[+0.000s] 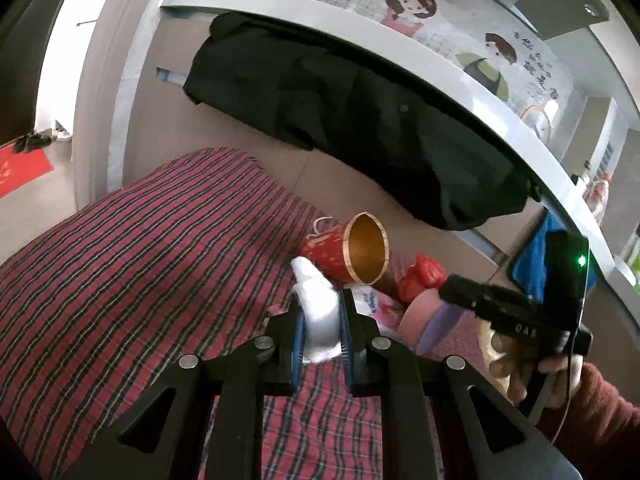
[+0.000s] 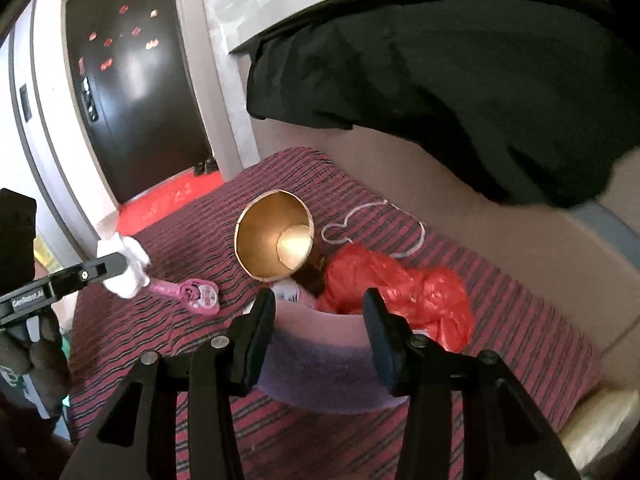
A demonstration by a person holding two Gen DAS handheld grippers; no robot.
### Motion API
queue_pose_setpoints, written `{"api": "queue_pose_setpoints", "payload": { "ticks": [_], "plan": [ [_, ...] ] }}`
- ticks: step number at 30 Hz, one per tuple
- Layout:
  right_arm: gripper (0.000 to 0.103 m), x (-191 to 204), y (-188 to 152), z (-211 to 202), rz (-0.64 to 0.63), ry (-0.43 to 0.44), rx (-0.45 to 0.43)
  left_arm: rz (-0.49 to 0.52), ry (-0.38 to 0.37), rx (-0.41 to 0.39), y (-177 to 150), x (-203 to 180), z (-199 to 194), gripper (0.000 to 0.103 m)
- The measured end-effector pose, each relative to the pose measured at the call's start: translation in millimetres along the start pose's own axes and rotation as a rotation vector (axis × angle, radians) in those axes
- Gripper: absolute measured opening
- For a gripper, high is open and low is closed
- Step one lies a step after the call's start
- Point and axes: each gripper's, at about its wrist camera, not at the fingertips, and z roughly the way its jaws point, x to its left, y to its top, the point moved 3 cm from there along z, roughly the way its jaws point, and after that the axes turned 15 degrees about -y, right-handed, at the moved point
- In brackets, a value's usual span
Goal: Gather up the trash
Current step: 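Grasp the red plastic bag with the right tool while the left tool holds the tissue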
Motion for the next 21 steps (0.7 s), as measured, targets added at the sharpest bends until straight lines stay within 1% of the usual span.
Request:
{"api": "queue_pose_setpoints", "payload": {
  "ticks": [7, 11, 12, 13, 15, 17, 18, 19, 21],
  "plan": [
    [0.045, -3, -30, -26, -0.001, -0.004, 0.009, 0.039, -0.040, 0.011, 1, -28, -1, 0.016],
    [0.047, -4, -49, -40, -0.008, 0.024, 0.054, 0.068, -0.051, 0.025, -4, -44, 2, 0.016],
    [0.047, -4, -51, -43, -0.010, 0.029, 0.052, 0.072, -0.050, 0.029, -5, -47, 3, 0.016],
    [0.047, -5, -54, -51, -0.015, 0.022, 0.029, 0.074, -0.048, 0.033, -6, -49, 4, 0.016],
    [0.046, -9, -56, -67, -0.023, 0.000, -0.029, 0.081, -0.041, 0.038, -8, -54, 7, 0.016],
    [0.046, -17, -54, -81, -0.013, -0.043, -0.089, 0.091, -0.033, 0.040, -11, -58, 10, 0.016],
    [0.046, -23, -52, -86, -0.004, -0.072, -0.108, 0.096, -0.030, 0.042, -12, -59, 12, 0.016],
    [0.046, -31, -52, -87, 0.003, -0.118, -0.118, 0.098, -0.028, 0.045, -13, -61, 14, 0.016],
    [0.046, -42, -51, -86, 0.006, -0.187, -0.122, 0.107, -0.020, 0.047, -15, -64, 16, 0.016]
  ]
}}
